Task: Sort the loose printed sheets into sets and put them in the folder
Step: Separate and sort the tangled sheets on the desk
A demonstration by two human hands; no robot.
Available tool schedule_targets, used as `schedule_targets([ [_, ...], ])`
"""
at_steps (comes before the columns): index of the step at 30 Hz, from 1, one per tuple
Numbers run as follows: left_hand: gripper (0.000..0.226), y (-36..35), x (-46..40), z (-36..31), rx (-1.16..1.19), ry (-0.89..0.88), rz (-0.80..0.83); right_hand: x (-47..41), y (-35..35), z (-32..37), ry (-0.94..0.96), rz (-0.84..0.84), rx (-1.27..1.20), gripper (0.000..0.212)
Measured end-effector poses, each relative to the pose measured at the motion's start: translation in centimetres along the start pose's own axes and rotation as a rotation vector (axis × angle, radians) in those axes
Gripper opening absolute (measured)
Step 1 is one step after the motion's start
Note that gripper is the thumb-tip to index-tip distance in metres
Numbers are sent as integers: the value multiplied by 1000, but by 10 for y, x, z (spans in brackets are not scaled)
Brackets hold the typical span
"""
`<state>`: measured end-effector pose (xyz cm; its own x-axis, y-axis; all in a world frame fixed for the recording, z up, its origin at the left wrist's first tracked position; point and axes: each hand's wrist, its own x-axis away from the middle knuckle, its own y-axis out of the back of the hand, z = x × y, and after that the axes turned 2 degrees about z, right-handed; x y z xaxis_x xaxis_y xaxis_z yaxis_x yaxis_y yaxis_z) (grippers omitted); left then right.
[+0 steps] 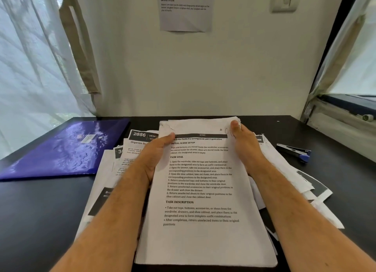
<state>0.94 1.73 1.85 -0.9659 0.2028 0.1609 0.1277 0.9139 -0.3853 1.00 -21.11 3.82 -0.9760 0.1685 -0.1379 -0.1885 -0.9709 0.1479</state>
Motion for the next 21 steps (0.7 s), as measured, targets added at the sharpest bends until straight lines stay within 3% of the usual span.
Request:
schedule_targets([
  [8, 41, -2, 0, -2, -86, -87, -60, -1, 6, 6, -104, -52, -46, 42],
  [11, 46, 1, 5, -2, -10, -91, 24, -1, 9, 6, -150, -13, -88, 35],
  [15, 58, 6, 8, -4, 181, -260, 211, 2, 8, 4, -177, 82, -40, 35],
  [21, 33, 2, 8, -3, 253, -224, 247, 5, 2, 5, -134, 125, 26, 45],
])
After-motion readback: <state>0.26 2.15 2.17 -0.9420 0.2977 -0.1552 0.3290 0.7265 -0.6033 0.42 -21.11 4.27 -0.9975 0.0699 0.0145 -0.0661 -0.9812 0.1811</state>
